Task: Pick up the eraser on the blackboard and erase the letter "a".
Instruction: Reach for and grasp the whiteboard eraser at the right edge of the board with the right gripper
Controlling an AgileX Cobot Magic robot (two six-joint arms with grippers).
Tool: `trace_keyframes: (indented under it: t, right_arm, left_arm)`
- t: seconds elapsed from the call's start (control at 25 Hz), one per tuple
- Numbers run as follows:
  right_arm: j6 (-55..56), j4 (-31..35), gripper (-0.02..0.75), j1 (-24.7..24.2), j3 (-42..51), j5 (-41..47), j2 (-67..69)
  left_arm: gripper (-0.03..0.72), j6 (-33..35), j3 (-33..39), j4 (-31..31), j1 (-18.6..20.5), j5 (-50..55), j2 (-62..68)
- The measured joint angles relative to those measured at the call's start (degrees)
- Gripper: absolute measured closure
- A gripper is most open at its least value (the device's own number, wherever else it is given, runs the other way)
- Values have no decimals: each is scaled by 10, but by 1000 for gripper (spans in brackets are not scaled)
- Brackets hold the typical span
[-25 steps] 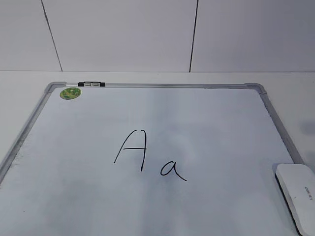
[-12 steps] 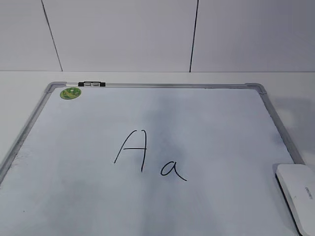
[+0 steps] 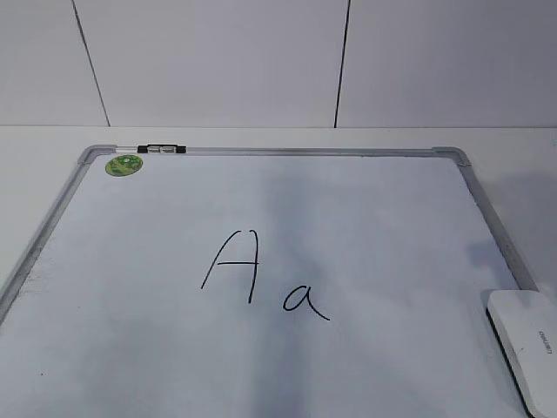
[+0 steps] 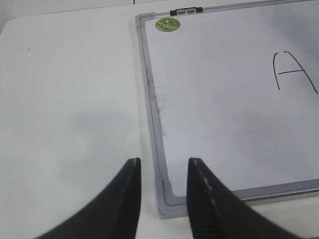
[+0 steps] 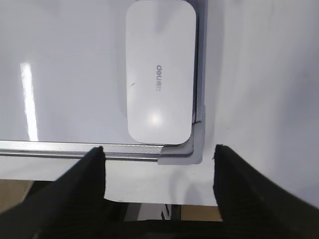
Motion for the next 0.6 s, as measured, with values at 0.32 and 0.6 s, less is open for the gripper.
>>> trace_keyframes:
  t: [0.32, 0.6]
  right_arm:
    - [1, 7, 198, 0, 0, 0, 58]
    - [-4, 8, 198, 0, -1, -4, 122]
  left_arm:
    - [452, 0, 0, 0, 0, 0, 0]
    - [453, 0, 0, 0, 0, 0, 0]
